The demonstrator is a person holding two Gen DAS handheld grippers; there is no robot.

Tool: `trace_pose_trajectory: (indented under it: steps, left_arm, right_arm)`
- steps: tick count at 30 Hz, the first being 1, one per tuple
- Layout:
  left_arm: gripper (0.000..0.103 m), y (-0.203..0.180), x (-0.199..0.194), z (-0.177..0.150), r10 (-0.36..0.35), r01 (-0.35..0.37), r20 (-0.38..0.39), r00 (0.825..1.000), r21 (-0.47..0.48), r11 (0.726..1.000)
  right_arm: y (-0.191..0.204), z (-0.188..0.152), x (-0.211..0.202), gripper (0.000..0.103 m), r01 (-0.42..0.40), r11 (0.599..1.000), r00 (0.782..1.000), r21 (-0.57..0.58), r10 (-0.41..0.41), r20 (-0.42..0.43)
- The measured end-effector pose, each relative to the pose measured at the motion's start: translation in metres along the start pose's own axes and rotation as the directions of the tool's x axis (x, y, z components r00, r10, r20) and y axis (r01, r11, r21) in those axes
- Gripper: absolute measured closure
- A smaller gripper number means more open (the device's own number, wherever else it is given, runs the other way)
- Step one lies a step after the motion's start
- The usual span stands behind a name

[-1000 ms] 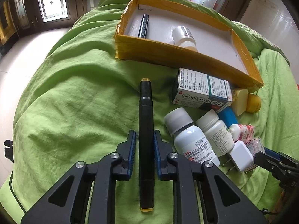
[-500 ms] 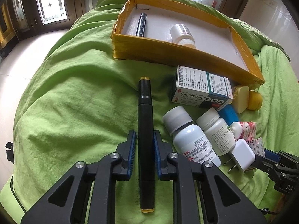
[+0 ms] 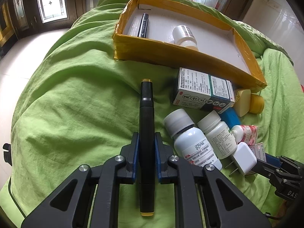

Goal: Organize rigid objects
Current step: 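Grasp the yellow-capped black marker with the left tool while the right tool grasps the white-pink ointment box, then lift and carry the marker with the left tool while the right tool carries the box into the tray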

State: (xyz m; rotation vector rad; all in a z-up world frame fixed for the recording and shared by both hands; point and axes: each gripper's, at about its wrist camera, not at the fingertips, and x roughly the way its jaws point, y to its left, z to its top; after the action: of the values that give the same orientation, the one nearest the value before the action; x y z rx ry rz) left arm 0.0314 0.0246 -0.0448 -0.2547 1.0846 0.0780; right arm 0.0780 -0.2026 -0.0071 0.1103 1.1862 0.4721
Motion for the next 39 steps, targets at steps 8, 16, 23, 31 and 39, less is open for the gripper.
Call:
trace_pose_trajectory:
  steps: [8, 16, 23, 31, 39]
  left_arm:
    - [0.091, 0.001, -0.008, 0.001, -0.024, 0.024, 0.036, 0.999, -0.004, 1.0]
    - [0.091, 0.006, -0.015, -0.001, -0.032, 0.033, 0.059, 0.998, -0.012, 0.999]
    - [0.091, 0.004, -0.02, -0.001, -0.032, 0.033, 0.073, 0.997, -0.006, 0.999]
    - [0.091, -0.001, -0.024, -0.002, -0.025, 0.024, 0.084, 0.996, 0.015, 1.0]
    - [0.091, -0.003, -0.029, -0.003, -0.025, 0.023, 0.103, 0.994, 0.016, 1.0]
  right_arm:
    - [-0.001, 0.0, -0.009, 0.068, -0.028, 1.0, 0.999, 0.008, 0.028, 0.046]
    - [0.0, 0.001, -0.016, 0.068, -0.048, 0.999, 0.996, 0.014, 0.047, 0.073]
    - [0.0, 0.002, -0.017, 0.068, -0.058, 0.998, 0.995, 0.016, 0.057, 0.087]
    - [0.0, 0.001, -0.02, 0.068, -0.062, 0.998, 0.993, 0.016, 0.06, 0.099]
    - [0.001, 0.004, -0.024, 0.068, -0.066, 0.998, 0.991, 0.015, 0.064, 0.114]
